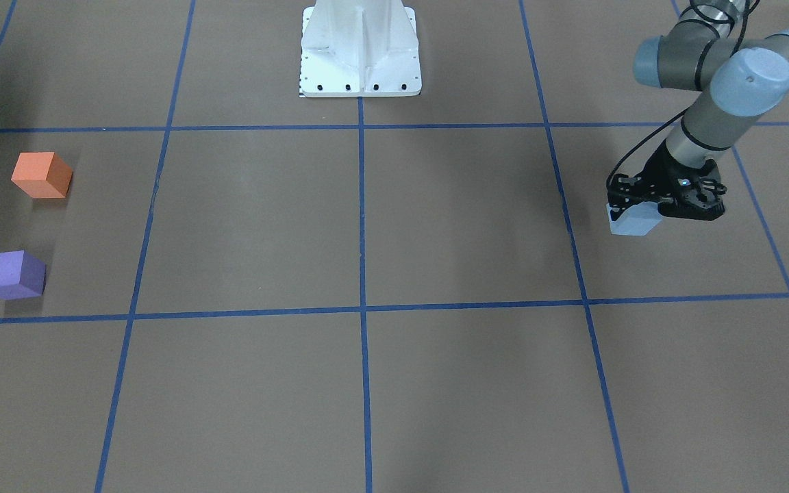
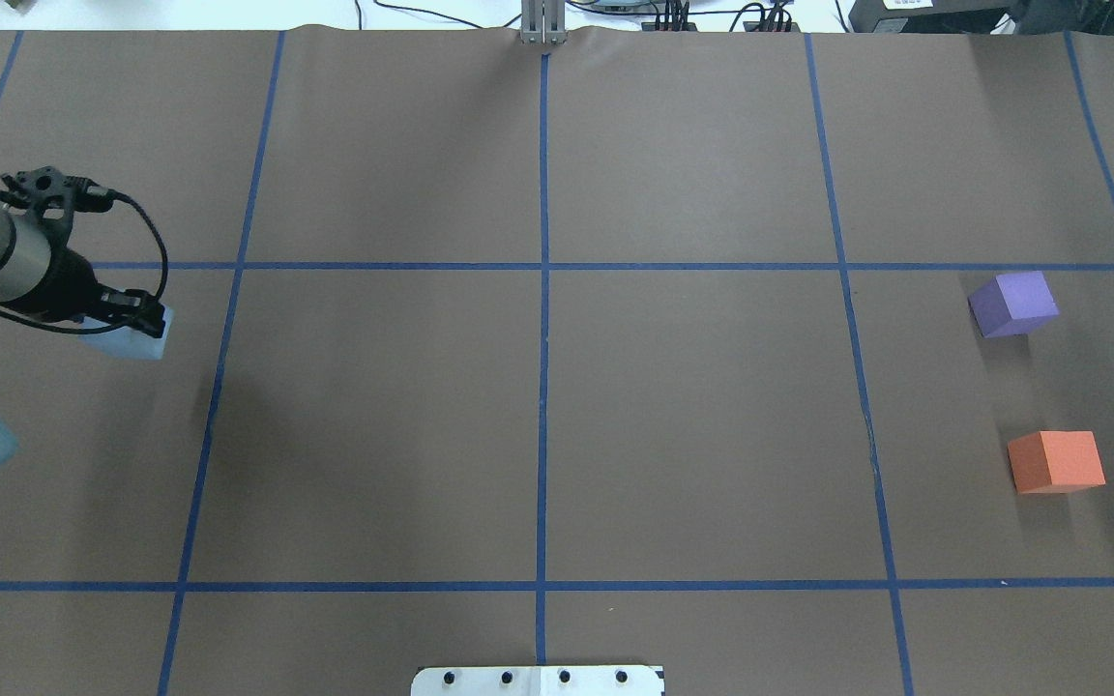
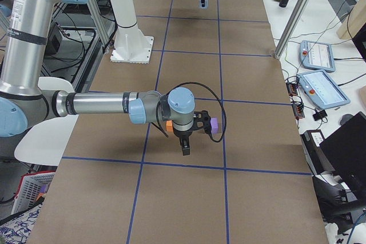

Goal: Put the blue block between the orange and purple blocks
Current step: 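Carry the light-blue cube with the left gripper to the table center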

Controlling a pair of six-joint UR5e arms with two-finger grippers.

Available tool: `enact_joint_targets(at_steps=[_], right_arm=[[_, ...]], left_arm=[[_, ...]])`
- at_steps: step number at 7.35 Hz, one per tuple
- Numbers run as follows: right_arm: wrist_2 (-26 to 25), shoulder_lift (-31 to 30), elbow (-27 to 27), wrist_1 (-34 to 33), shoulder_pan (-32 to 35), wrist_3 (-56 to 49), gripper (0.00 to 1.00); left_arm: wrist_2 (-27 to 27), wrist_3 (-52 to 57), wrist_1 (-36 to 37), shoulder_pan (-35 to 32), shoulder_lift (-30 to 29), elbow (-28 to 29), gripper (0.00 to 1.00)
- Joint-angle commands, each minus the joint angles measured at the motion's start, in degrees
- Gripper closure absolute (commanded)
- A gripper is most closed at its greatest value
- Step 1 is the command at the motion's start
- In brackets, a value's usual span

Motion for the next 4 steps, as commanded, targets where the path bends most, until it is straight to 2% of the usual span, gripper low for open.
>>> enact_joint_targets(at_steps=[1,3,4], right_arm=[[0.0,0.0,0.0,0.0,0.0,0.07,0.0],[-0.08,0.0,-0.09,0.0,0.0,0.07,0.0],[-0.08,0.0,-0.09,0.0,0.0,0.07,0.0]], left_arm=[[0.16,-6.58,14.58,8.07,-15.83,0.35,1.0],[4.53,-17.64,14.44,15.81,-29.28,9.71,1.0],[8.38,-22.58,14.18,18.55,-37.18,17.6,1.0]])
